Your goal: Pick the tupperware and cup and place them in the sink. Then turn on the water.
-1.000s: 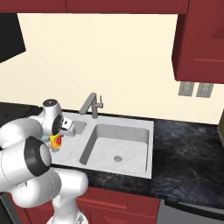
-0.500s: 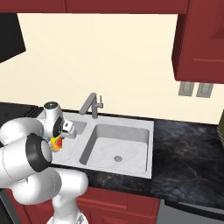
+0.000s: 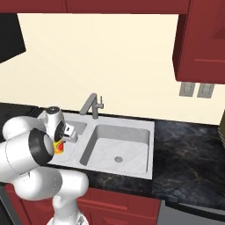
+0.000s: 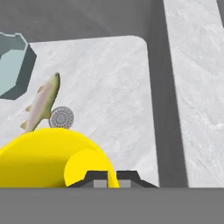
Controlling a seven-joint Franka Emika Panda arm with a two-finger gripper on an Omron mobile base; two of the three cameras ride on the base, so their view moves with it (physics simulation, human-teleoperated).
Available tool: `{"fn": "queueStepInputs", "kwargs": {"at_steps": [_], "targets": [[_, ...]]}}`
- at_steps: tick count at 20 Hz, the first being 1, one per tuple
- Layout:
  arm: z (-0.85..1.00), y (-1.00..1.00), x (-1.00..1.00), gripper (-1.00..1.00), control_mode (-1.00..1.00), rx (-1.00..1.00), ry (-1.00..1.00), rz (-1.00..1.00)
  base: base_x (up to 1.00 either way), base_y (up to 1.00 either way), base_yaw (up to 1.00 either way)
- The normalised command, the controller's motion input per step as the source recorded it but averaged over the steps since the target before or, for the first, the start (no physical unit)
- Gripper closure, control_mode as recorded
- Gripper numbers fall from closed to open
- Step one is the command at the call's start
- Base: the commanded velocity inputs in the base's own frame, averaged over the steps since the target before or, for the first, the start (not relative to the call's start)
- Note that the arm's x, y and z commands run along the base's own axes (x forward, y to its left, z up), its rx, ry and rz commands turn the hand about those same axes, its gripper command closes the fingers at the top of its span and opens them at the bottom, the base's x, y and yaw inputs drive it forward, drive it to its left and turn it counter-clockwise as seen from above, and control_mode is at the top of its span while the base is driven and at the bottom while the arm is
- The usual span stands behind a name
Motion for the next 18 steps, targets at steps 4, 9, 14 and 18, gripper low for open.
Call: {"fn": "queueStepInputs", "kwargs": {"at_steps": [4,9,14,18], "targets": [[-0.21,0.0,0.0,1.0,-1.0,0.0,0.0,0.0,0.0,0.0,0.0],[-0.2,-0.07,0.0,1.0,-1.0,0.0,0.0,0.0,0.0,0.0,0.0],[-0.25,-0.06,0.0,-1.0,-1.0,0.0,0.0,0.0,0.0,0.0,0.0],[-0.16,-0.03,-0.03,-1.0,-1.0,0.0,0.0,0.0,0.0,0.0,0.0]]}}
